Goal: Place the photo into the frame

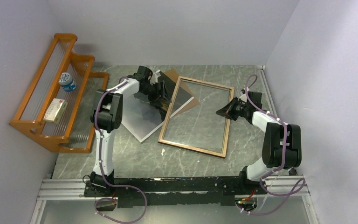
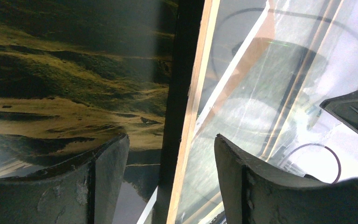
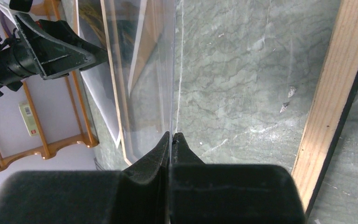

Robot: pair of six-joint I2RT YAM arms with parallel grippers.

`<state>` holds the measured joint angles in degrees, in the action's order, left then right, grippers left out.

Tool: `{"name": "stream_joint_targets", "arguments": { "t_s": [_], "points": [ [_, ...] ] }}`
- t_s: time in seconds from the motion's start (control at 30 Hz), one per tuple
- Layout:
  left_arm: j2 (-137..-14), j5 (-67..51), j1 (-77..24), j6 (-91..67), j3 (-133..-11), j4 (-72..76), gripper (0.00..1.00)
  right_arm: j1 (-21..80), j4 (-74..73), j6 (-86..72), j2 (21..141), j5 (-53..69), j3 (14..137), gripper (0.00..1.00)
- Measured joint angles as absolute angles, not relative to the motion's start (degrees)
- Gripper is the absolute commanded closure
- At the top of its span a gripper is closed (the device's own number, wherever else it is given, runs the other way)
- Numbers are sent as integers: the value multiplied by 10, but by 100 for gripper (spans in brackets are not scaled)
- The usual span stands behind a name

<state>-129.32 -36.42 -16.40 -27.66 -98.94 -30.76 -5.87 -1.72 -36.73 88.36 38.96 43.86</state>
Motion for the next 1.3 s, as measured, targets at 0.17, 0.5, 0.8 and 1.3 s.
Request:
{"name": "stream_joint_targets", "arguments": {
  "t_s": [0.17,0.5,0.8,1.3],
  "points": [
    [-1303,-361,-174,-274,-1005,-317,33,-61,-15,-364,885,385,433,100],
    [-1312,-351,-191,-263,-1016,-325,42,-62,-1,-364,885,369,396,100],
    [-1317,-347,-194,-259,-1023,-329,45,-62,57,-357,872,381,365,100],
    [-1318,-346,-194,-260,-1023,-329,45,-53,147,-354,808,424,330,100]
  ]
}}
